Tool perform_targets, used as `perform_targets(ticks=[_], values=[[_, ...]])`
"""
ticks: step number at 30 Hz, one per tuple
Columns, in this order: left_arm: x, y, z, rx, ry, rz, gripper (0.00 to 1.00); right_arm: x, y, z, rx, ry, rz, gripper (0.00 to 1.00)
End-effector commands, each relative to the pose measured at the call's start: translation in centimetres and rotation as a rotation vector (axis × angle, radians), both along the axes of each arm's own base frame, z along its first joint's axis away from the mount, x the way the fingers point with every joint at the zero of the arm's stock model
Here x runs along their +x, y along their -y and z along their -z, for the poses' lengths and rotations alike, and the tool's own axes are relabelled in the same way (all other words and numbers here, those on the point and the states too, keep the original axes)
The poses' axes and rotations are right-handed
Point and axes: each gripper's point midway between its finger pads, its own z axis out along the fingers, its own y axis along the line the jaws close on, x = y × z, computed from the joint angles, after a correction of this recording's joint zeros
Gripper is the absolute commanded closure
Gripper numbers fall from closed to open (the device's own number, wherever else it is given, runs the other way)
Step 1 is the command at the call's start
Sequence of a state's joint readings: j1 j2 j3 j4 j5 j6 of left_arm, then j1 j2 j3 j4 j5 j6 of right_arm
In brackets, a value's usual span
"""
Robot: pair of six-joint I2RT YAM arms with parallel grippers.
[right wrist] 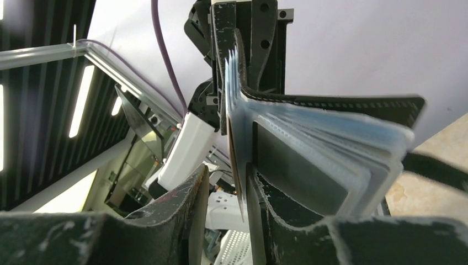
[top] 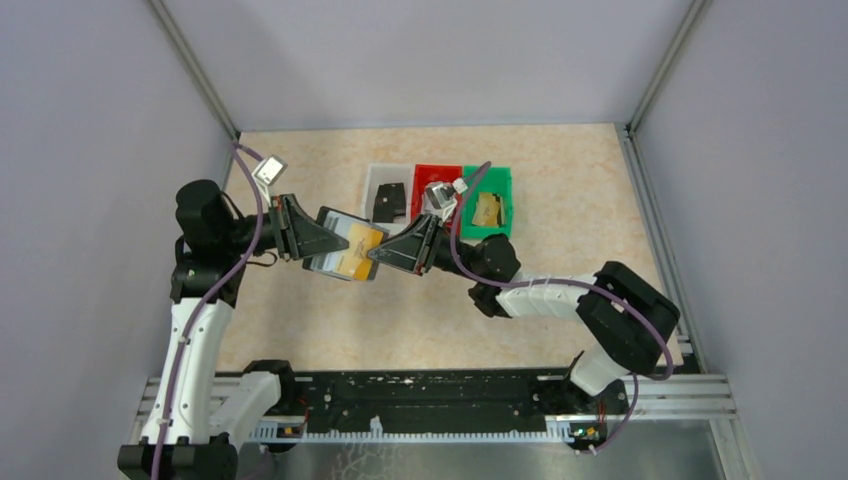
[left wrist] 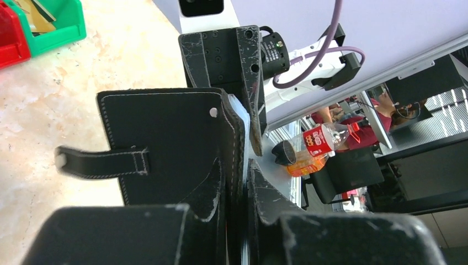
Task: Take the credit cards out of the card holder
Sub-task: Remove the credit card from the card holder, then place the credit card in the storage box.
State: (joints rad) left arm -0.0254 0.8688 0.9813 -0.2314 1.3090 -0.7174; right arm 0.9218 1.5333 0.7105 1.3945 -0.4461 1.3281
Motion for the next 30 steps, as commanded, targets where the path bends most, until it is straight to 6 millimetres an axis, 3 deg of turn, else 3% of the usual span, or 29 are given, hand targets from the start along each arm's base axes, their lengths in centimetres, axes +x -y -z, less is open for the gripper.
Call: perform_targets(ticks=[1, 3, 6, 11, 15, 19, 22, 25, 30], values=[[-0.2, 0.0, -0.8, 0.007, 0.044, 0.000, 1.00, -0.7, 0.0, -2.7, 0.082, 0.059, -0.018, 0.69], [-0.1, -0.1, -0.6, 0.010, 0.044, -0.005, 1.00, -0.8, 0.0, -3.0, 0.090, 0.066, -0.022, 0.76], [0.1, -0.1, -0.6, 0.015, 0.044, -0.010, 1.00, -0.9, 0.3, -3.1, 0.089, 0.078, -0.023, 0.99], [0.5, -0.1, -0.6, 0.031, 0.055, -0.020, 1.00, 0.0, 2.6, -1.7, 0.042, 0.057, 0.026, 1.00], [0.6, -0.2, -0.7, 0.033, 0.061, -0.026, 1.00, 0.9, 5.4, 0.6, -0.034, 0.042, 0.086, 1.00], [0.6, -0.2, -0.7, 0.034, 0.074, -0.023, 1.00, 3.3, 8.4, 3.8, -0.183, 0.005, 0.192, 1.00], [0.7, -0.2, -1.0, 0.037, 0.100, -0.023, 1.00, 6.1, 10.8, 6.2, -0.342, -0.031, 0.318, 1.00], [0.8, -0.2, -1.1, 0.039, 0.110, -0.022, 1.00, 10.4, 13.8, 9.1, -0.607, -0.084, 0.495, 1.00], [1.2, -0.3, -0.6, 0.063, 0.120, -0.025, 1.00, 17.0, 20.2, 11.2, -0.865, -0.169, 0.727, 1.00]])
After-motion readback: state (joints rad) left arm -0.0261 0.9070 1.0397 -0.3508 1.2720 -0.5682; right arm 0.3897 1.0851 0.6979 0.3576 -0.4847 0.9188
